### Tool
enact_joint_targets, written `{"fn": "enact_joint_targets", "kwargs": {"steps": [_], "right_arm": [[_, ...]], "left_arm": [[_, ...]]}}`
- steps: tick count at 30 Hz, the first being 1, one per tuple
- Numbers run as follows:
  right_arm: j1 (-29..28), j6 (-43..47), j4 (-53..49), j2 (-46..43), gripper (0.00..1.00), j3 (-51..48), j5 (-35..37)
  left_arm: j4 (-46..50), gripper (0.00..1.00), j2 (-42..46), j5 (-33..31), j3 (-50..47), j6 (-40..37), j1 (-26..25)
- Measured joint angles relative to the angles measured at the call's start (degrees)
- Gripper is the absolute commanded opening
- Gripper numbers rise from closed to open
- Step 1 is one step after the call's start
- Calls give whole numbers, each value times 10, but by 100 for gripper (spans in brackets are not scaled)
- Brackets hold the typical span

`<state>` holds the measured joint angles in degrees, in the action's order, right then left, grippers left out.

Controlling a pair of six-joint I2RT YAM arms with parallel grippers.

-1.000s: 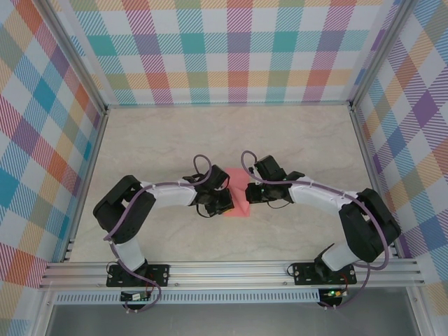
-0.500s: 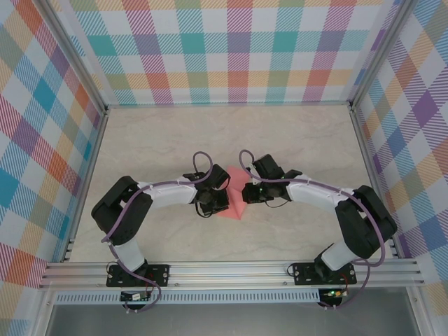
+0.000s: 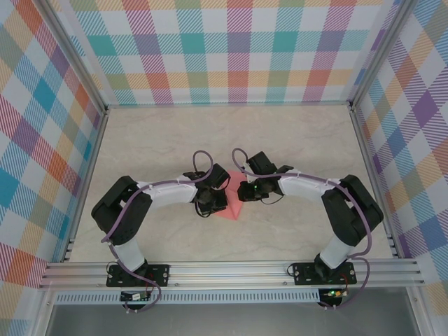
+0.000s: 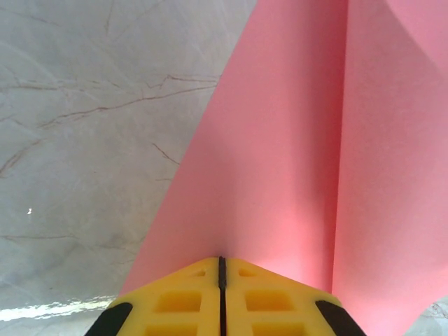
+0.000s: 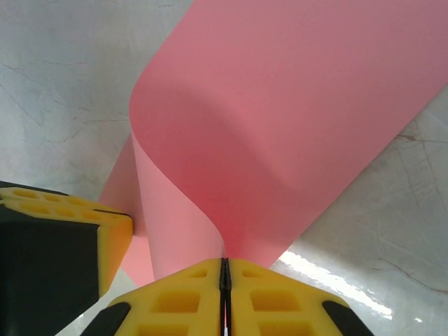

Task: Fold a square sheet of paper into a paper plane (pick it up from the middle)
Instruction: Fold the triangle a second time at the center of the table.

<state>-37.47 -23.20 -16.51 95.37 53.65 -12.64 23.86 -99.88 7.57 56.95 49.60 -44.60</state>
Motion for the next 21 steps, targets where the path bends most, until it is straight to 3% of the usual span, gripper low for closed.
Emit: {"fn": "enact_joint_targets", "kwargs": {"steps": [21], "right_arm": [[0,28,-14,52,12,38,2]], "left_arm": [[0,9,0,0,0,0,0]]}}
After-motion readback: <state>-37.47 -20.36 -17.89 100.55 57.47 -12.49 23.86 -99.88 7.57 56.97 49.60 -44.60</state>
